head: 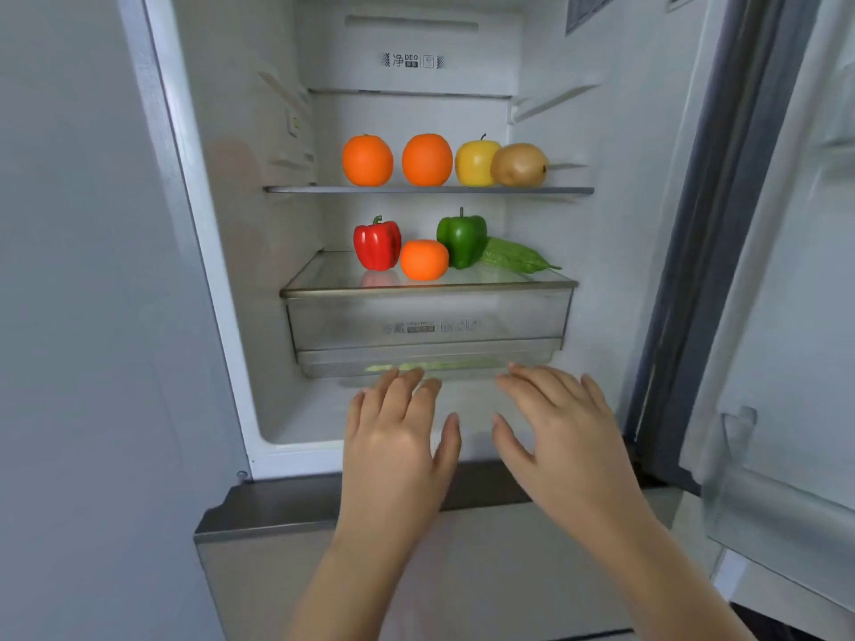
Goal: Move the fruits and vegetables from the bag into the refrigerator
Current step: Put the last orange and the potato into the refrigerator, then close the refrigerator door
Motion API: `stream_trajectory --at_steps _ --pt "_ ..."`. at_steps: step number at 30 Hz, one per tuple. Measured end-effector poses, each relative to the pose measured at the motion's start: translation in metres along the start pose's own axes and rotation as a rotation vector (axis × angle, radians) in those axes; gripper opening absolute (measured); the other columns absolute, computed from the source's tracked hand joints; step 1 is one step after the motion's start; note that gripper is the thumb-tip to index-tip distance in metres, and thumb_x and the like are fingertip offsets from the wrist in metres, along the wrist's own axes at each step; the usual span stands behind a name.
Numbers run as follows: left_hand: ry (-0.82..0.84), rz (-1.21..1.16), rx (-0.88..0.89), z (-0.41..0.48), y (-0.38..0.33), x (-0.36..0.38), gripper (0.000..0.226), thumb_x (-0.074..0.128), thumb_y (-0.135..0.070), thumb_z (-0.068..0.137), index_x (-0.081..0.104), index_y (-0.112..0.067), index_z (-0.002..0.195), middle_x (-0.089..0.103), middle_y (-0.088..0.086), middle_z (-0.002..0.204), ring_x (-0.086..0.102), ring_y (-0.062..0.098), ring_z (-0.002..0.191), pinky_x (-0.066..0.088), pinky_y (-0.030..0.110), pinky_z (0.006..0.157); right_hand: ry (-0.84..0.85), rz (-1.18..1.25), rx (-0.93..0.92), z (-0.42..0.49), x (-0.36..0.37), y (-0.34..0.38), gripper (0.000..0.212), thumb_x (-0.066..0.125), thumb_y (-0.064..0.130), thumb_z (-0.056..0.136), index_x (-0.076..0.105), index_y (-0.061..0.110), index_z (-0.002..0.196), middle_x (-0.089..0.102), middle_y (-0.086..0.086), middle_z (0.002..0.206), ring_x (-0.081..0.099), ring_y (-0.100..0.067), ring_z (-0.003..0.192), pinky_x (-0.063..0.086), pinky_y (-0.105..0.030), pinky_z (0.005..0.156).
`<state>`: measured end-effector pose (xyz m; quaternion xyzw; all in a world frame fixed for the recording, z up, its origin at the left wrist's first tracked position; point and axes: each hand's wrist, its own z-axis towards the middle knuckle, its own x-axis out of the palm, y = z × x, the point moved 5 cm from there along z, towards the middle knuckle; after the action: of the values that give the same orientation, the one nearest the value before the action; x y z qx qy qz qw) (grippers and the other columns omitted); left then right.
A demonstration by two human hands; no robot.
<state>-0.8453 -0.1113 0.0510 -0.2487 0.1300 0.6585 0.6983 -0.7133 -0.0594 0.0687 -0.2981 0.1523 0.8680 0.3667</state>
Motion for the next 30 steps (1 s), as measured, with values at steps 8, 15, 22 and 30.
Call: stream_trajectory --at_steps 8,15,22,30 --pt "0.129 0.074 -0.087 -0.074 -0.063 -0.048 0.041 0.044 -0.035 0.081 0.067 -0.008 0.102 0.068 0.01 0.108 0.06 0.031 0.107 0.047 0.047 0.089 0.047 0.093 -0.013 -0.074 -0.053 0.001 0.041 0.042 0.034 0.08 0.068 0.01 0.099 0.069 -0.006 0.105 0.064 -0.026 0.098 0.046 -0.051 0.088" --pt "0.129 0.064 -0.075 -0.112 -0.111 -0.089 0.04 0.045 -0.034 0.082 0.067 -0.007 0.104 0.068 0.01 0.106 0.062 0.031 0.102 0.05 0.046 0.087 0.036 0.095 0.006 -0.13 -0.11 0.0 0.042 0.041 0.034 0.08 0.068 0.01 0.101 0.069 -0.006 0.105 0.064 -0.026 0.098 0.044 -0.054 0.088" --pt "0.163 -0.006 -0.068 -0.177 -0.16 -0.12 0.04 0.044 -0.033 0.081 0.067 -0.008 0.102 0.069 0.009 0.105 0.062 0.031 0.102 0.05 0.049 0.087 0.082 0.066 0.1 -0.207 -0.165 -0.007 0.042 0.041 0.033 0.081 0.068 0.008 0.101 0.069 -0.008 0.105 0.065 -0.027 0.095 0.049 -0.055 0.084" --pt "0.215 -0.159 -0.059 -0.233 -0.23 -0.144 0.038 0.045 -0.032 0.082 0.067 -0.007 0.102 0.068 0.009 0.104 0.063 0.03 0.101 0.05 0.047 0.086 0.116 -0.026 0.176 -0.276 -0.241 -0.03 0.044 0.041 0.034 0.081 0.066 0.007 0.104 0.069 -0.01 0.104 0.064 -0.028 0.095 0.048 -0.052 0.086"
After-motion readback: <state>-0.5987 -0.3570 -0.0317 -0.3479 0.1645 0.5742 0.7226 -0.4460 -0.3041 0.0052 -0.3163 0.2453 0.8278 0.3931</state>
